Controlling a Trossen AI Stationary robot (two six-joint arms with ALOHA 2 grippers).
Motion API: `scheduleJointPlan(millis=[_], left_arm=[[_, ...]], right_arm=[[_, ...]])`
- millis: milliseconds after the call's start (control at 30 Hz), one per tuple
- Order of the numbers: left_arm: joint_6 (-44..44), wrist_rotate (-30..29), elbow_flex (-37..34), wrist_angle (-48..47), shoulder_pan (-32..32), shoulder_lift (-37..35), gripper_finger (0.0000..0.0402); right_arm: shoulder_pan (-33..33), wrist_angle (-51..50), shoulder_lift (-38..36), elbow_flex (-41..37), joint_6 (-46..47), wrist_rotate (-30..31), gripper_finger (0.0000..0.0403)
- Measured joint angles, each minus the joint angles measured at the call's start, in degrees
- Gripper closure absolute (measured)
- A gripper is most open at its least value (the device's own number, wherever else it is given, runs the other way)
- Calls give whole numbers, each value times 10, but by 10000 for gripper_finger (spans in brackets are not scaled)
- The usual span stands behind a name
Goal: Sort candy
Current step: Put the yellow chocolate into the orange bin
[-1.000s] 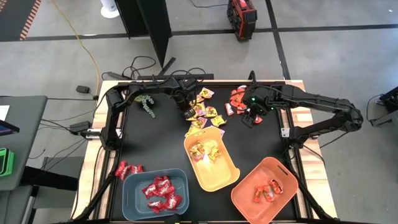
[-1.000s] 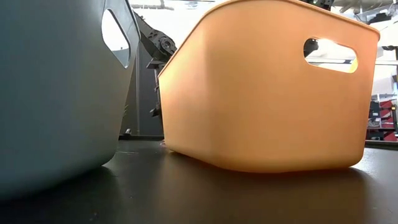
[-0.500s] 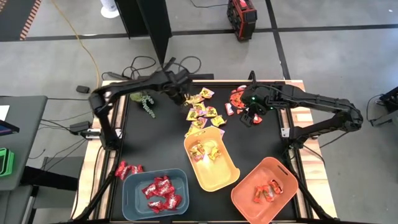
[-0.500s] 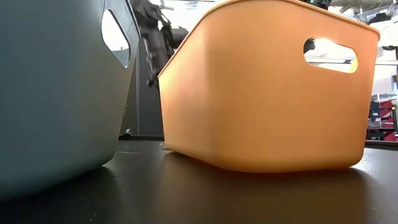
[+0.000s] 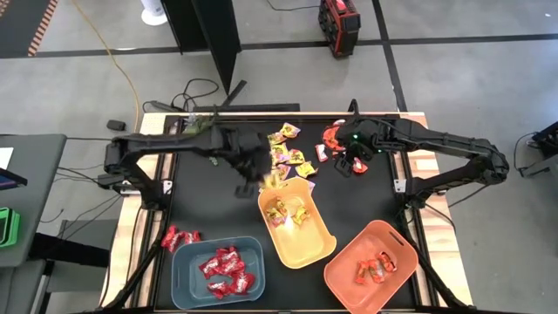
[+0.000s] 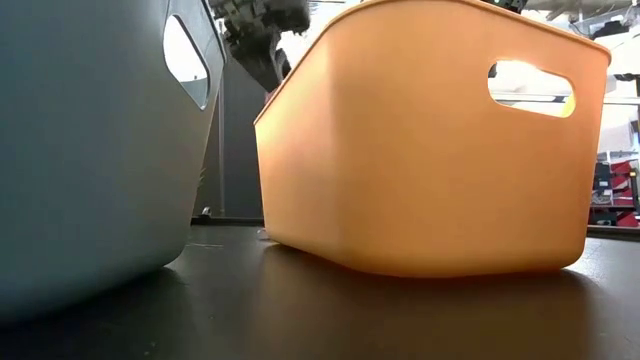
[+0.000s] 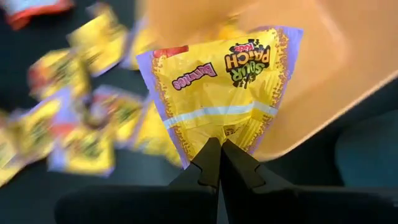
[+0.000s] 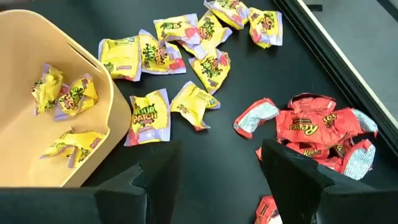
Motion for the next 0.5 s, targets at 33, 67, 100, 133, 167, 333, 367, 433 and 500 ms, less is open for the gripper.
scheduleJointPlan(millis=[33,67,100,133,167,333,367,433,500], left_arm=[[0,0,-2,6,-12,6,401],[0,0,-4,15,-22,11,401],[1,1,-5,24,-29,18,401],[1,5,-5,30,-35,26,401],[2,14,-5,32,-40,33,401],[-12,27,-5,61,-57,74,401],[-16,26,-5,69,-59,81,401],[-29,18,-5,88,-61,91,399],[-39,-4,-5,96,-64,96,386]], right_arm=[[0,1,0,0,0,0,165],[0,1,0,0,0,0,165],[0,1,0,0,1,0,165],[0,0,0,0,2,0,165],[0,1,0,0,2,0,165],[4,1,0,0,11,0,165],[6,1,0,0,11,0,165],[9,1,0,0,12,0,165],[13,1,0,0,13,0,165]])
